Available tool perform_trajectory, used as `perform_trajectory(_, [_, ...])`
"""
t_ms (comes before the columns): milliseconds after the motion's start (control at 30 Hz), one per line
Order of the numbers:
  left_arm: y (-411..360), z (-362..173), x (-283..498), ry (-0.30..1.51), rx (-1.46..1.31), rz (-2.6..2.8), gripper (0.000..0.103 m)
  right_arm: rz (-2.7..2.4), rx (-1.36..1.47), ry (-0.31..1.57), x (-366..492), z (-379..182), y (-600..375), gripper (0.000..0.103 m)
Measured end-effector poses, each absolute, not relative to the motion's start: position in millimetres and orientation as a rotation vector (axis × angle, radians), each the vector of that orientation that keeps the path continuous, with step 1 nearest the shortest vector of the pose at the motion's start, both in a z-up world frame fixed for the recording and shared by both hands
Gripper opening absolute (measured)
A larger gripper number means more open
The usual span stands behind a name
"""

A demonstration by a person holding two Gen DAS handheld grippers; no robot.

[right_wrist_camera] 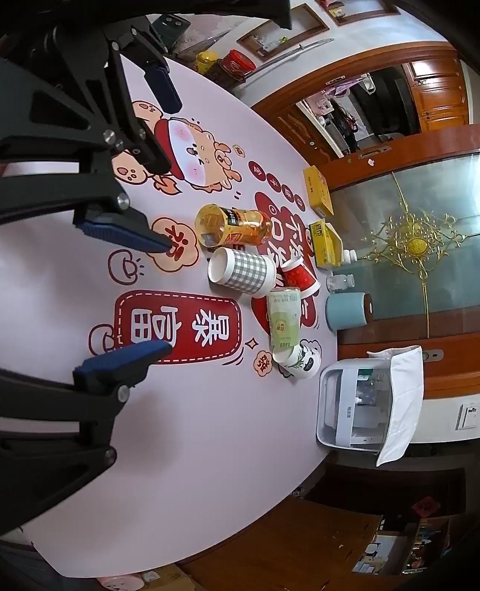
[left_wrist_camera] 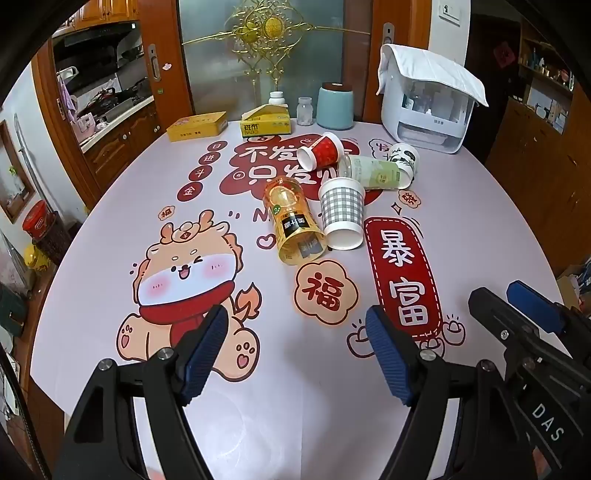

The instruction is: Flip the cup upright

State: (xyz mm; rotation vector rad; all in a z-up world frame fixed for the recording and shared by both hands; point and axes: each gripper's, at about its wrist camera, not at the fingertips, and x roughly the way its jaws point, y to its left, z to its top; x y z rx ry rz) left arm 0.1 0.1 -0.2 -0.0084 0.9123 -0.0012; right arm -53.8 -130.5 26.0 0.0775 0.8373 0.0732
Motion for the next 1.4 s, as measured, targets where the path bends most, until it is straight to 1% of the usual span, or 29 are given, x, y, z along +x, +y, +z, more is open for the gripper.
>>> perform_trajectory(500, [-1.6,0.0,-5.7,0.894,0.016,-0.021,0.075,0.074,0.073,0.843,-54.6,32.6,-131.0,0.05])
perform_trajectory(700, [-1.5,0.8,-3.5,0.899,0.016,-0.036,0.075,0.071,0.07,0.843,-53.8,23.7,-123.7,0.05])
perform_trajectory(1400, [3.2,0.4,-1.9,0.895,0.048,-0.058,0.075,0.073,0.061,0.855,-51.5,22.6,-124.6,0.05])
